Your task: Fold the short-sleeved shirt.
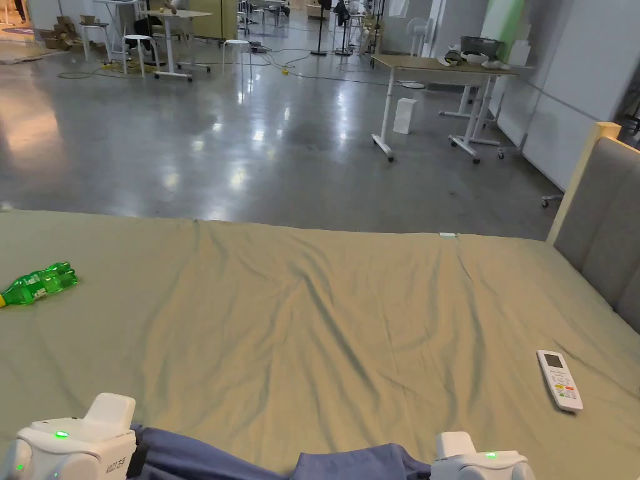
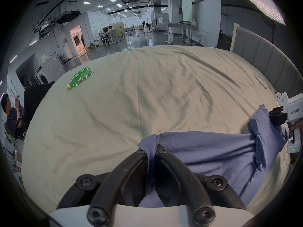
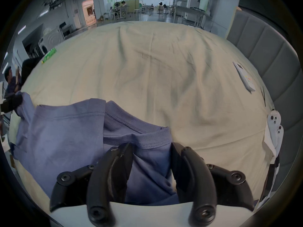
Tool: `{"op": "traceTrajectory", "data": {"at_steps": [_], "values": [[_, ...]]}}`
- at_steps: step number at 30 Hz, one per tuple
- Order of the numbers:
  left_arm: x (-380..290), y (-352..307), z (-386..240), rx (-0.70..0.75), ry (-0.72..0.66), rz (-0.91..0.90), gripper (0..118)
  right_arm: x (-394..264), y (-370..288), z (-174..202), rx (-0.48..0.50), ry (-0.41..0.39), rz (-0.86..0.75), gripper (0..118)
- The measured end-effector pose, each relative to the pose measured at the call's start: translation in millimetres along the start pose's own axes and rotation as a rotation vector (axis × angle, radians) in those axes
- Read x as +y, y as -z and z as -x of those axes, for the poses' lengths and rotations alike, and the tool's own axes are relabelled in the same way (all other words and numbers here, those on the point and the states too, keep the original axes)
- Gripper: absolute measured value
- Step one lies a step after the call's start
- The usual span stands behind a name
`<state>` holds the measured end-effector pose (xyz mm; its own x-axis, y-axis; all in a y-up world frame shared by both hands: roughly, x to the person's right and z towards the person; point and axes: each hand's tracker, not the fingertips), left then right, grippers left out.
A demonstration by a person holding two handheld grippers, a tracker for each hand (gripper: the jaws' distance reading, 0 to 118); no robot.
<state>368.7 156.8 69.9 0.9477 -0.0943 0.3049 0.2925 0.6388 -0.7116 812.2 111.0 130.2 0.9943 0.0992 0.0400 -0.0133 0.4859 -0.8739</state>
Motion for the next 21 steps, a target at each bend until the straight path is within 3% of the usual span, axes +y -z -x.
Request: {"op": "traceTrajectory", "data": {"at_steps": [1,2,3,8,13,21], "values": [[-2.9,-2.5,-0.1,0.001,-0.005,0.001,7,0.7,0.1,1.4,0.002,0.005,0.003,39],[-4.8,5.6,9.5,0.000,-0.010,0.003,7,2.3,-1.3,1.9,0.000,0.018,0.005,25],[-7.4,3.8,10.3,0.002,-0.016,0.003,7,3.1,-5.6,3.0,0.002,0.034,0.004,2],[-11.7,-7.7,16.9,0.008,-0.046,-0.019,7,-0.7,-14.2,9.7,-0.006,0.003,-0.052,2],[-0.5,-40.9,18.1,0.021,-0.042,-0.097,7,1.1,-60.8,7.5,0.006,0.055,-0.199,2],[29.3,-111.0,46.1,0.063,-0.068,-0.269,7,22.7,-154.4,20.0,-0.030,-0.014,-0.427,2]]}}
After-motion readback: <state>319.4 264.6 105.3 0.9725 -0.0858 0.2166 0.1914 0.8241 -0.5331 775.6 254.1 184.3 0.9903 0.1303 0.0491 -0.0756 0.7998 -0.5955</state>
